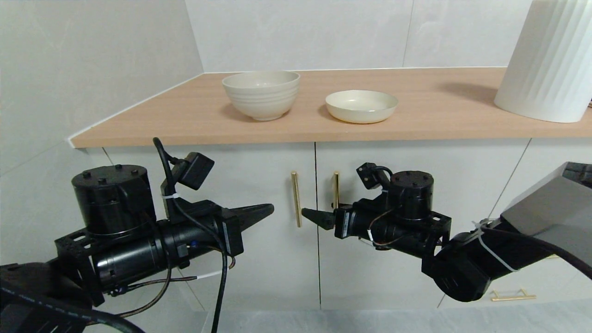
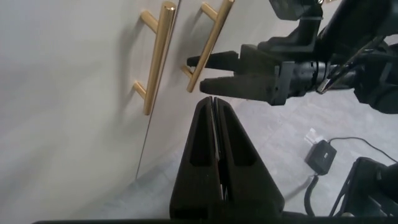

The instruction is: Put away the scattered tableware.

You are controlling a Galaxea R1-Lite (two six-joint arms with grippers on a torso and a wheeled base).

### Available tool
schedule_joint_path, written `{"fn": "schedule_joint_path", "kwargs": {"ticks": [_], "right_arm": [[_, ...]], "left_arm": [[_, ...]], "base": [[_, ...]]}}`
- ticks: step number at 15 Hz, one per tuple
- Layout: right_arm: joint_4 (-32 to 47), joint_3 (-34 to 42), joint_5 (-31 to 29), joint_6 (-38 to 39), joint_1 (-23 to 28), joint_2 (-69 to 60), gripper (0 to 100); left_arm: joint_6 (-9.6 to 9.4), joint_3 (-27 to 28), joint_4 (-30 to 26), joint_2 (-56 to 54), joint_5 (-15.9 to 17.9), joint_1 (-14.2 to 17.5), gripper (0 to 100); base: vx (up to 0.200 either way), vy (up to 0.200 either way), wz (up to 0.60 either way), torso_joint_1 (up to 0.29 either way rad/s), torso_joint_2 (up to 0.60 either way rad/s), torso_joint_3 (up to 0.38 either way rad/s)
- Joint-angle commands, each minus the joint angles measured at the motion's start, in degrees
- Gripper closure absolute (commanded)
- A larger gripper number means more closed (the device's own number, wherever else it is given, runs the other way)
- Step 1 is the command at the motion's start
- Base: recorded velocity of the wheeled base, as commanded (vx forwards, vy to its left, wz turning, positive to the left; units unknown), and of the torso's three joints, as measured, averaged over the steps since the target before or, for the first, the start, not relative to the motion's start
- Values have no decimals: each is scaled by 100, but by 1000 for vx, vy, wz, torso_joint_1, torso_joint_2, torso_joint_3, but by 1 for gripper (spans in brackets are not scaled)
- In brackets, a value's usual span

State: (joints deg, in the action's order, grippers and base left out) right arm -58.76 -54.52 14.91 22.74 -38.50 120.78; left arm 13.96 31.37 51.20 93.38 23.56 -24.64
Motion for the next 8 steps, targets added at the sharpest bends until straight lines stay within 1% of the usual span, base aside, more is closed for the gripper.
{"fn": "schedule_joint_path", "kwargs": {"ticks": [1, 4, 8], "right_arm": [[-4, 2, 38, 3, -114, 24, 0], [-4, 503, 126, 12, -228, -407, 0], [-4, 1505, 829, 12, -255, -1338, 0]], "left_arm": [[2, 1, 4, 22, -1, 3, 100], [2, 19, 13, 172, -1, 12, 100], [-42, 186, 39, 743, -1, -6, 100]], "base": [[0, 0, 0, 0, 0, 0], [0, 0, 0, 0, 0, 0], [0, 0, 0, 0, 0, 0]]}}
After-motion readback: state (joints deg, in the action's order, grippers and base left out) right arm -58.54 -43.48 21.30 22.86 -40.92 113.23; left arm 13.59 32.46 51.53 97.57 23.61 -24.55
